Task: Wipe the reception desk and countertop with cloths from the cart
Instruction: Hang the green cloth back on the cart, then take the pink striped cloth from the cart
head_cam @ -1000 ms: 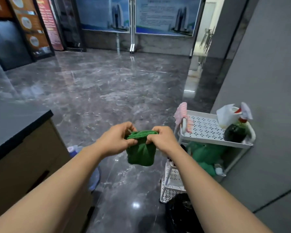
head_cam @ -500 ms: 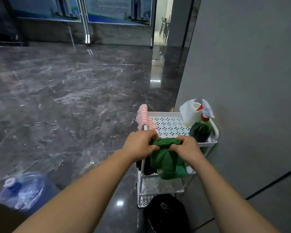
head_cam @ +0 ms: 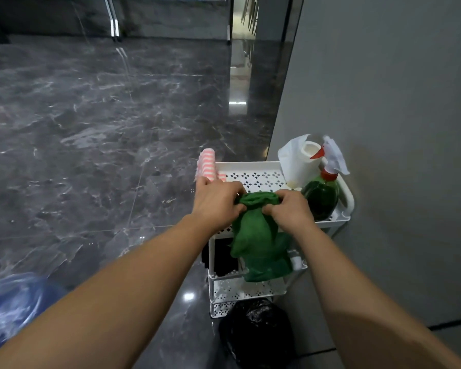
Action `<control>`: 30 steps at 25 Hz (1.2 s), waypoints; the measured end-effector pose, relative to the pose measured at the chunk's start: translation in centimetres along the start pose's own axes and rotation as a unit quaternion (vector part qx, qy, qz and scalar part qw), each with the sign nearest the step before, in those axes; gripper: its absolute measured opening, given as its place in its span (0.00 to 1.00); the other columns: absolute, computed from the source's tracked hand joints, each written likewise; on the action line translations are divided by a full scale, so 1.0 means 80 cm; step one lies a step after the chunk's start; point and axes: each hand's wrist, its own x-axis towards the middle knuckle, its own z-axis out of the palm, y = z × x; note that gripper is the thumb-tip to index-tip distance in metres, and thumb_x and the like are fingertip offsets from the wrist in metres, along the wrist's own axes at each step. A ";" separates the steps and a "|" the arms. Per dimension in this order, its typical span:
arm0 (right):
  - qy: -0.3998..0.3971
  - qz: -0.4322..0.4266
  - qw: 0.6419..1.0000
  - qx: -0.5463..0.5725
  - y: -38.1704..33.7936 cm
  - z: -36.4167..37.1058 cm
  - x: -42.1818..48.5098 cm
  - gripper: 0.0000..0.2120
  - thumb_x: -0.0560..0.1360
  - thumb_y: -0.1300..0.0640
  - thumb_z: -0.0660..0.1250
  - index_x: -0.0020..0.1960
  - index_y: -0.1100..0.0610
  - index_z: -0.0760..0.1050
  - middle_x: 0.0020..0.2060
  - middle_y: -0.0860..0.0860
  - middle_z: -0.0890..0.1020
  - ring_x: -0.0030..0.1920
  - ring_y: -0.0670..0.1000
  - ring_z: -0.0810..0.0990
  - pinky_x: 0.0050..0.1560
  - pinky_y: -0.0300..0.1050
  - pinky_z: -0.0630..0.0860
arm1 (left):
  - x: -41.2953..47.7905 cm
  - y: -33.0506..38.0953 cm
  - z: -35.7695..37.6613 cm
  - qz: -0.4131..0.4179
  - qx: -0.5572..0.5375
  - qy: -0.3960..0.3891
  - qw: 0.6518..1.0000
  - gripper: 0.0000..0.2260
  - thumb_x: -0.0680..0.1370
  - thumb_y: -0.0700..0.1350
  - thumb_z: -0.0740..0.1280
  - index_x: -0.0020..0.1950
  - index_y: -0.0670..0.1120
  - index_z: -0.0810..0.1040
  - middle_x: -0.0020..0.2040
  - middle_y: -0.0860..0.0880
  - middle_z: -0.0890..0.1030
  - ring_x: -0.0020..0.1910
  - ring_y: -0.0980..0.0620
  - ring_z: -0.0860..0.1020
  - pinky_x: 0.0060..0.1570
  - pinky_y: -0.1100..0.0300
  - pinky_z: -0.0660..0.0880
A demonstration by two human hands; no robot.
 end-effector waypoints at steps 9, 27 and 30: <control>0.024 -0.050 0.988 -0.145 -0.003 -0.007 -0.021 0.26 0.70 0.55 0.71 0.67 0.47 0.71 0.59 0.48 0.77 0.61 0.53 0.75 0.58 0.50 0.74 | -0.018 -0.001 0.007 0.057 0.048 0.014 0.997 0.16 0.75 0.57 0.64 0.61 0.55 0.76 0.57 0.55 0.80 0.61 0.52 0.71 0.56 0.53 0.55; -0.021 -0.108 0.967 -0.231 -0.048 -0.013 -0.034 0.14 0.73 0.47 0.70 0.58 0.44 0.81 0.58 0.52 0.79 0.58 0.55 0.77 0.60 0.49 0.74 | -0.054 -0.022 -0.050 0.005 0.014 0.013 1.000 0.14 0.75 0.59 0.66 0.58 0.58 0.80 0.54 0.55 0.81 0.60 0.54 0.71 0.56 0.53 0.55; 0.007 -0.087 0.982 -0.169 -0.094 0.013 -0.014 0.12 0.72 0.43 0.70 0.50 0.48 0.84 0.50 0.51 0.84 0.53 0.55 0.79 0.52 0.47 0.75 | -0.068 -0.050 -0.082 -0.103 -0.050 0.051 0.992 0.12 0.76 0.59 0.66 0.55 0.58 0.81 0.53 0.60 0.82 0.59 0.57 0.74 0.54 0.55 0.56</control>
